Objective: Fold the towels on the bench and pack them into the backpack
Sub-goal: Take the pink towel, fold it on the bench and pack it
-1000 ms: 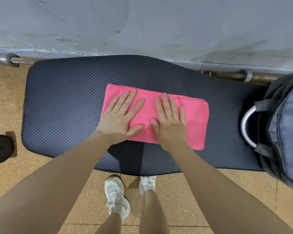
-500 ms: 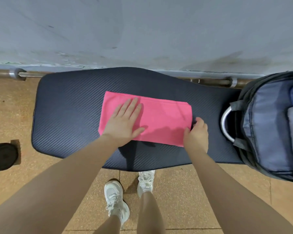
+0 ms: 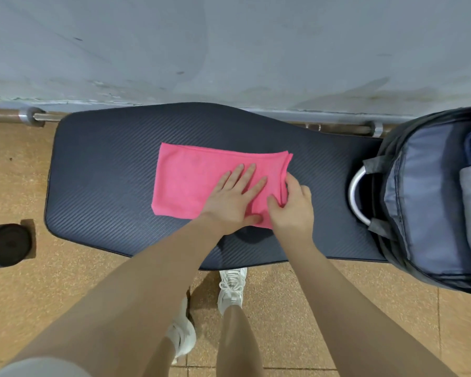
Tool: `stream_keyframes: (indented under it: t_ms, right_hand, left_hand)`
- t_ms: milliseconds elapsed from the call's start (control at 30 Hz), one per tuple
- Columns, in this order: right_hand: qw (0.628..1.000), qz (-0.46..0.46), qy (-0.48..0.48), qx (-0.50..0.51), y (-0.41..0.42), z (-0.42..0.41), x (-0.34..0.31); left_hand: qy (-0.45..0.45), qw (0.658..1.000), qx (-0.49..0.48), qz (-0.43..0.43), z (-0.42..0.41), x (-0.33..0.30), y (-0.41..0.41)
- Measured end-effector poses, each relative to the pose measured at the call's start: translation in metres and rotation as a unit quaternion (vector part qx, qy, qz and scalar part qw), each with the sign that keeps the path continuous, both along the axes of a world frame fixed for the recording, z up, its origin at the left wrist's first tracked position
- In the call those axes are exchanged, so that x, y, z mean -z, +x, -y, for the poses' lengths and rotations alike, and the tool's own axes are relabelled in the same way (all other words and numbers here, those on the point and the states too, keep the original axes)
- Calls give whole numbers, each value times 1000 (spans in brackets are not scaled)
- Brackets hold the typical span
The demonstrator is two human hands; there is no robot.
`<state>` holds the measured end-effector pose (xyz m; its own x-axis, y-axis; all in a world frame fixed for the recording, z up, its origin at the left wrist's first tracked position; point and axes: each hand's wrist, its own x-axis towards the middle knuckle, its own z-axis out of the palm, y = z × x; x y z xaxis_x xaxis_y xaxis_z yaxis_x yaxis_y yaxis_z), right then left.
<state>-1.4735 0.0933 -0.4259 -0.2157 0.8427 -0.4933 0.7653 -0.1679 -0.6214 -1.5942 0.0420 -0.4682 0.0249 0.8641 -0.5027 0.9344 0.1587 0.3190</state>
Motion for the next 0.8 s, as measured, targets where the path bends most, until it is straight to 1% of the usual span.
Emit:
stream_keyframes:
  t_ms: [133,200,267,333,400,467,533,600,633,700,767,800]
  right_hand:
    - [990,84,10,-114,-44,16,-15]
    - [981,113,3,-157,-70,28,-12]
    - [976,128,-1,-179,-92,39,-4]
    - [970,144,3,-195,-107,47,6]
    - [968,144,-6,-204,-117,54,14]
    - [971,122,-11,-204,-119,58,16]
    - [974,97,16,-202,-112,58,15]
    - [963,94,95,-233,-100,57,13]
    - [950,101,137,-262,-93,57,14]
    - [918,139,176,-327,-83,57,24]
    - [892,176,186,-372,-79,56,34]
    - [886,189,181,-383,-79,56,38]
  left_hand:
    - [27,995,-90,29,25,-13,-29]
    - [55,986,-155,18,43,-16,-56]
    - [62,974,-218,-9,60,-17,-81]
    - [41,961,-272,-23,74,-14,-100]
    - [20,941,-338,-8,83,-12,-112]
    - [4,918,-395,4,87,-12,-118]
    - [-11,910,-416,-4,87,-12,-120]
    - [-29,904,-427,12,85,-12,-119]
    - [-42,900,-432,29,83,-12,-119]
    - [-77,902,-422,49,79,-9,-118]
    - [-91,900,-417,83,77,-8,-118]
    - [-80,891,-429,123,77,-9,-120]
